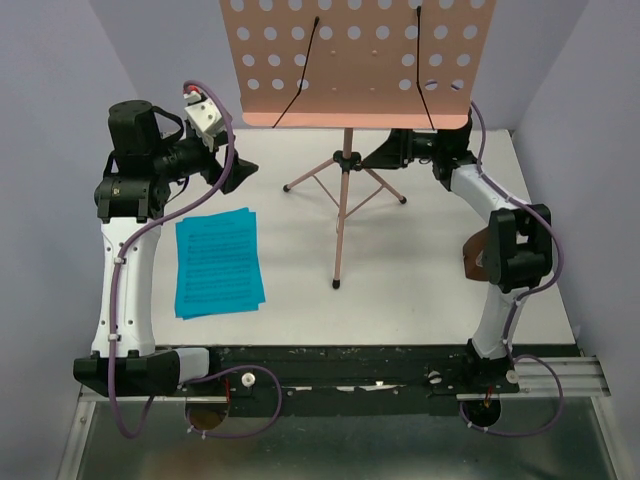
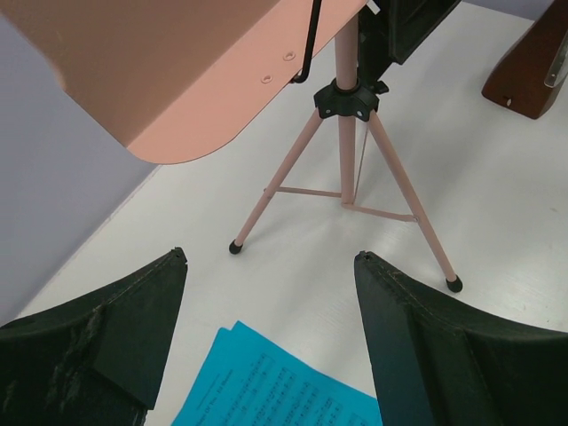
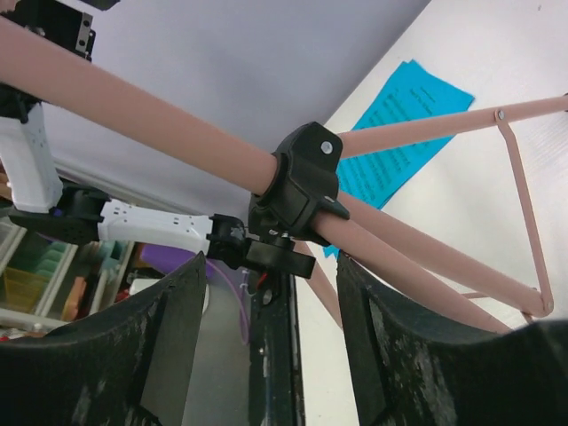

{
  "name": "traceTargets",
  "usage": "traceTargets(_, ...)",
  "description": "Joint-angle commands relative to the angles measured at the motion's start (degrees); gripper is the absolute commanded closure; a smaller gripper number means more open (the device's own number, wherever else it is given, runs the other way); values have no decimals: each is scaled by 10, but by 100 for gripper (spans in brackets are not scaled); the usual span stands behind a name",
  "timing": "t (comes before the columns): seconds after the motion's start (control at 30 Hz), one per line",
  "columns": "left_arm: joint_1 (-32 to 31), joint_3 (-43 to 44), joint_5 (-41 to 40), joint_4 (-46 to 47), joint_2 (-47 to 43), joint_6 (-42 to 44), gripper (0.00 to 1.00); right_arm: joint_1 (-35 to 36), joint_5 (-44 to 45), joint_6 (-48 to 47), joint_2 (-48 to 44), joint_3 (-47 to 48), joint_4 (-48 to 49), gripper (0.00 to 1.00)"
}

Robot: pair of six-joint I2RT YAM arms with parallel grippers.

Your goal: Pack up the instrument practice props

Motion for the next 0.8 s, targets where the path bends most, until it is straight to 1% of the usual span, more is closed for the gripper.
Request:
traceTargets(0.0, -3, -11, -14, -7, -20, 12, 14, -1, -6, 2, 23, 35, -62, 34)
traceTargets(0.1, -3, -11, -19, -7, -22, 13, 14, 2, -6, -20, 29, 51, -104, 34)
traceTargets(0.27, -4, -11, -24, -8, -22, 14, 14, 10, -11, -19, 44, 66, -118, 34)
traceTargets(0.37, -3, -9, -26, -12, -22, 18, 14, 17, -13, -32, 49, 77, -138, 39)
traceTargets(0.47, -3, -11, -26, -10, -22, 19, 14, 20, -16, -33, 49, 79, -139, 40)
traceTargets(0.77, -3, -18, -24, 0, -22, 12, 13, 22, -11, -41, 46, 74, -150, 38)
